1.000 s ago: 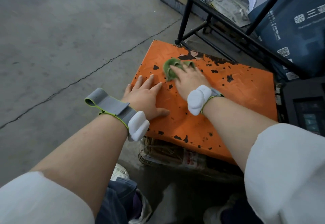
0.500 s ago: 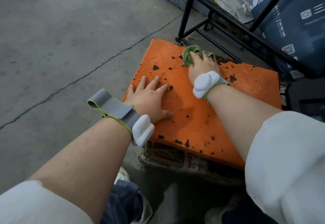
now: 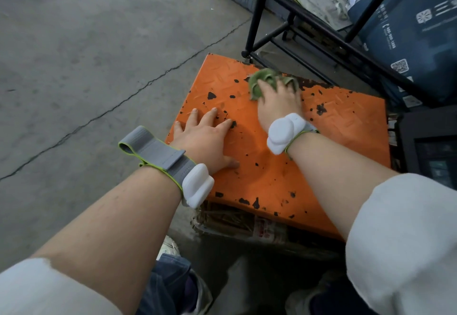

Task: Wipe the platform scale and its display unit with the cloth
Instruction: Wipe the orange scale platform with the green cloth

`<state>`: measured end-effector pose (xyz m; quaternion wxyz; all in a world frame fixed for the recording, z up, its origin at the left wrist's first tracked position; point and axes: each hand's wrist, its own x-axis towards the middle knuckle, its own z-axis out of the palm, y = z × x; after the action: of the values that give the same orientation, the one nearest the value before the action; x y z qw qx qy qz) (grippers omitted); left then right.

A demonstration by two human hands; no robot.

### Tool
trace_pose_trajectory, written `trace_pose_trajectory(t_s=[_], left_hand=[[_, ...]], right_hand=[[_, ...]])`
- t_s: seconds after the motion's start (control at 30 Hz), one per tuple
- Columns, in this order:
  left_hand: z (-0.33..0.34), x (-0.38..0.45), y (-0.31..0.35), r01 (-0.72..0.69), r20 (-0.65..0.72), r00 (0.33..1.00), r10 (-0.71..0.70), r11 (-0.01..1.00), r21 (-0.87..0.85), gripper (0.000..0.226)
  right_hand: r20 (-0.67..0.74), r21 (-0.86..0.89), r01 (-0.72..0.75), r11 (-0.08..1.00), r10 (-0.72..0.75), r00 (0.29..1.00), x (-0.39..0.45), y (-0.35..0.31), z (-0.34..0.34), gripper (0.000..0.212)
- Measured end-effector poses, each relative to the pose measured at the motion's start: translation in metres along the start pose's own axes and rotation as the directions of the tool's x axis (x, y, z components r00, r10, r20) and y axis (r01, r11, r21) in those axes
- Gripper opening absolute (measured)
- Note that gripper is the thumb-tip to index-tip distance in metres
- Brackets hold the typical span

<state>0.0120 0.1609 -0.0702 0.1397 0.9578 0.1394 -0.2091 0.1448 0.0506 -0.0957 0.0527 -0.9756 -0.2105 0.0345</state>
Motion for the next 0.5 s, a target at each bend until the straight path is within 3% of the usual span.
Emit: trace_pose_trajectory(t_s=[0.07,0.13,0.27,0.33,0.5], left_hand=[[0.000,0.000,0.001,0.008,-0.002,1.000,-0.008,1.000,0.000,0.092],[0.000,-0.001,0.000,0.010,0.001,1.000,-0.010,1.000,0.004,0.092],[0.000,-0.001,-0.003,0.003,-0.007,1.000,-0.003,1.000,-0.003,0.091],[0.001,-0.001,-0.003,0.002,-0.007,1.000,-0.002,1.000,-0.003,0.092],[-0.001,-0.001,0.001,0.027,0.003,1.000,-0.027,0.999,-0.022,0.094]], right_hand=[[0.008,0.007,0.164,0.986,-0.164,0.986,-0.017,-0.007,0.003,0.047],[0.010,-0.004,0.197,0.980,-0.197,0.980,-0.024,-0.001,0.003,0.046],[0.044,-0.015,-0.091,0.996,0.092,0.995,-0.011,0.024,-0.009,0.049],[0.071,-0.036,-0.112,0.993,0.114,0.991,-0.015,0.022,-0.012,0.050],[0.121,-0.020,0.185,0.983,-0.181,0.976,-0.052,0.007,-0.006,0.048]])
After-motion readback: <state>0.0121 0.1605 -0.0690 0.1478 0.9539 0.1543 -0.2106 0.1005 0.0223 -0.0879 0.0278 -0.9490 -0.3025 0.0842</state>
